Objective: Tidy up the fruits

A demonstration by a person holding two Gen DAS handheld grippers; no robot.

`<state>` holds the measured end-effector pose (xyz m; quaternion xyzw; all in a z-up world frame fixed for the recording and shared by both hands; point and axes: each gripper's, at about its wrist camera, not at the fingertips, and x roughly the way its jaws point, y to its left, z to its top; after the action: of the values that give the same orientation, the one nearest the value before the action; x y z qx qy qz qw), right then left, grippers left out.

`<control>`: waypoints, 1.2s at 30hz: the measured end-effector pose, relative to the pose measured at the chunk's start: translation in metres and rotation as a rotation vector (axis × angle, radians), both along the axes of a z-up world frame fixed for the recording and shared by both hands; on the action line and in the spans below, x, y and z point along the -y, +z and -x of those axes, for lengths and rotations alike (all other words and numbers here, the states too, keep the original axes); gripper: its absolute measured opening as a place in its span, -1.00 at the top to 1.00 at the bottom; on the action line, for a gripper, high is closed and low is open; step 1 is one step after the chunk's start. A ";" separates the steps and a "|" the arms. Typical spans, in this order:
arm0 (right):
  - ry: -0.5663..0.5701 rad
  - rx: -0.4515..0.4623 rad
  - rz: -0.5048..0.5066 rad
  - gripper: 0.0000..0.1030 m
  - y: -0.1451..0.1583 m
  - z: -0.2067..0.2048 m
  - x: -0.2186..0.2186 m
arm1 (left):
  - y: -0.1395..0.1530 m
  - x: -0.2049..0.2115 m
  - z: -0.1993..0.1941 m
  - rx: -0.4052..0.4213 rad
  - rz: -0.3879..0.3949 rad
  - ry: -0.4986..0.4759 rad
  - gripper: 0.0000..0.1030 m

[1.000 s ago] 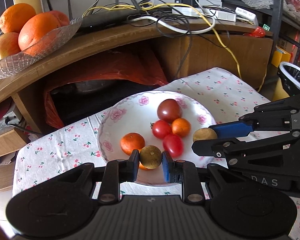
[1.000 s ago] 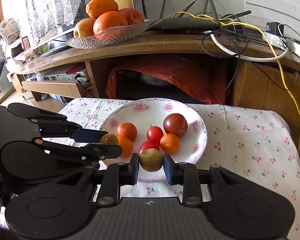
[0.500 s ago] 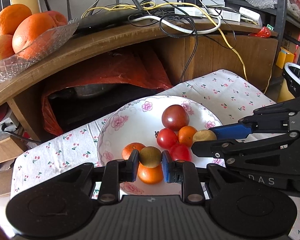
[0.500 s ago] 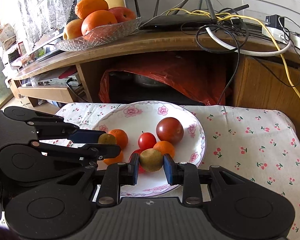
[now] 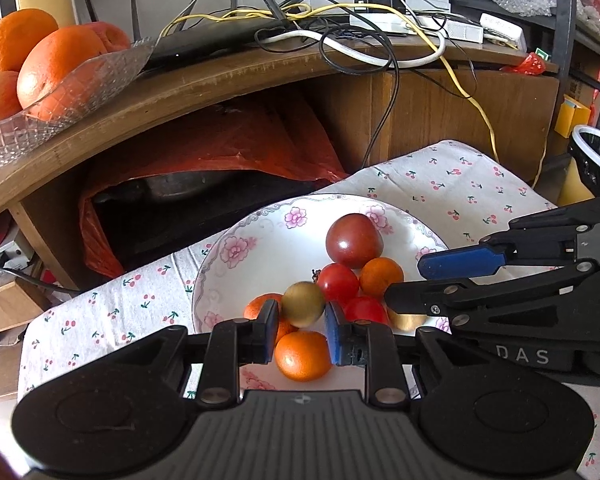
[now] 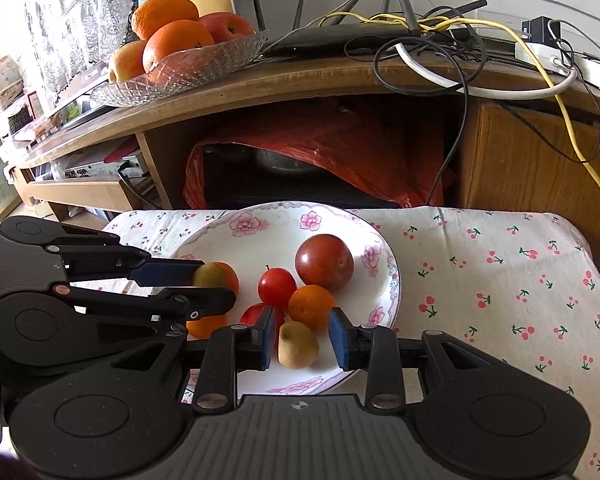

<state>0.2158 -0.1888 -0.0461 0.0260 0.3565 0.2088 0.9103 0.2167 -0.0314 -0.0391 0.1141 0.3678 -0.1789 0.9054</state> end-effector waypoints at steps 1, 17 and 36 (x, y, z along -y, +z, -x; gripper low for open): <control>0.000 0.003 -0.002 0.45 0.000 0.000 0.000 | 0.000 0.000 0.000 0.001 -0.002 0.000 0.33; -0.048 -0.004 0.038 0.42 0.018 0.021 0.005 | 0.018 -0.004 0.020 0.022 0.012 0.018 0.19; -0.114 -0.004 0.031 0.33 0.049 0.110 0.011 | 0.044 -0.018 0.100 0.045 0.058 0.121 -0.28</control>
<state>0.1054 -0.2001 0.0031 0.0324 0.3593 0.1512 0.9203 0.1167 -0.0130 0.0052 0.0692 0.3480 -0.1318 0.9256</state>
